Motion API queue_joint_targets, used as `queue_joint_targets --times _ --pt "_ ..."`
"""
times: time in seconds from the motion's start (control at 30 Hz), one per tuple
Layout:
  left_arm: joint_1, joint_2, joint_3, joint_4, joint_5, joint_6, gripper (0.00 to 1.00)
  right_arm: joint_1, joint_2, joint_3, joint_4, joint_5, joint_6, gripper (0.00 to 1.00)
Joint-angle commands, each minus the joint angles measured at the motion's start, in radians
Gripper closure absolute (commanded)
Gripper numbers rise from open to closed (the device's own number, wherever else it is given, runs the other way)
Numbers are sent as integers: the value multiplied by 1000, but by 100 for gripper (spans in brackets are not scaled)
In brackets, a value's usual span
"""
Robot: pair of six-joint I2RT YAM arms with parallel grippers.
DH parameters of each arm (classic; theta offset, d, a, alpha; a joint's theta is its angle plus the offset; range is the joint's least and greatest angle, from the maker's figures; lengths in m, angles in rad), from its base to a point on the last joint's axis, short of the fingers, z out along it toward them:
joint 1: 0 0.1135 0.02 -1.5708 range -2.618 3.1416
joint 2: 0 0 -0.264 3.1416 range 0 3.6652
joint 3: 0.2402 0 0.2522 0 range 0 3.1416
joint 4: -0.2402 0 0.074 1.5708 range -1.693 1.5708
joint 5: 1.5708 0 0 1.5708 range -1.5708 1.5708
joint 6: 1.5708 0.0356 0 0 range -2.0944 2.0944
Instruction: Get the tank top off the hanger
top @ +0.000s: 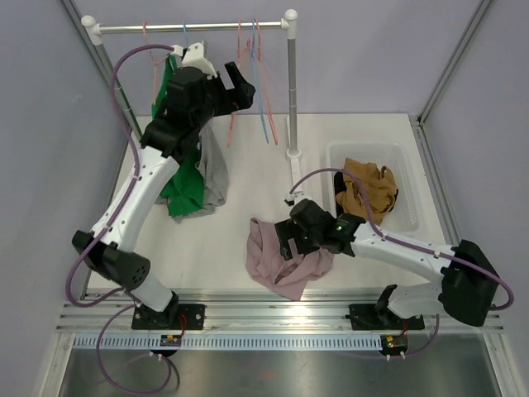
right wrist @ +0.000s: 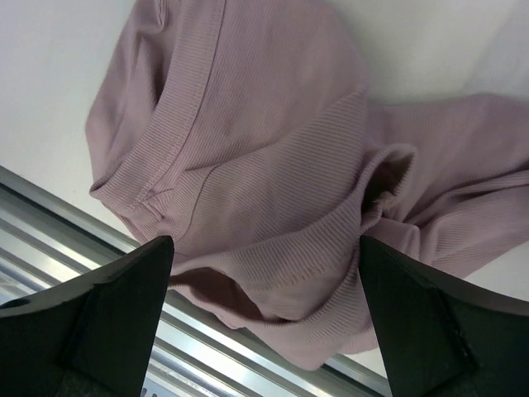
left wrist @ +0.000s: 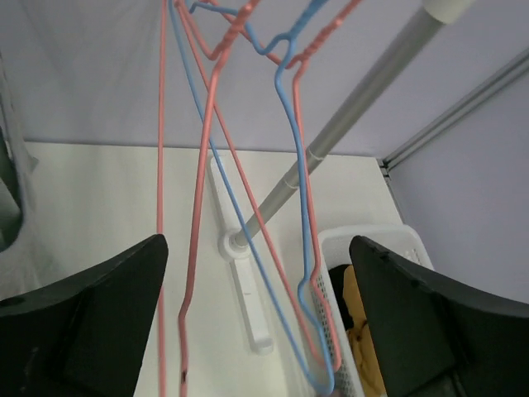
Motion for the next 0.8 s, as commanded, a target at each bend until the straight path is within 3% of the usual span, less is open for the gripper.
queue_joint_targets --times 0.0,0.37,0.4,0.43,0.5,0.53,0.6,0.77 --pt "-2 -159 -64 19 87 12 1 51 101 60 -3 35 -21 0" --pt "-3 -550 -335 -124 69 47 1 158 457 78 69 277 67 3" --pt "-3 -613 -384 -154 50 53 1 161 468 80 76 271 64 9" --pt "-3 -656 -414 -167 43 53 1 163 475 81 84 253 65 39" --pt "-3 -781 -513 -188 17 55 1 164 459 78 95 250 64 61" --pt "-3 -822 -544 -208 3 56 1 164 419 74 100 256 65 67" --pt "-3 -899 -605 -234 -38 67 1 164 371 84 83 266 59 98" --pt "-3 -1106 -773 -305 -45 124 1 158 186 179 -78 424 47 100"
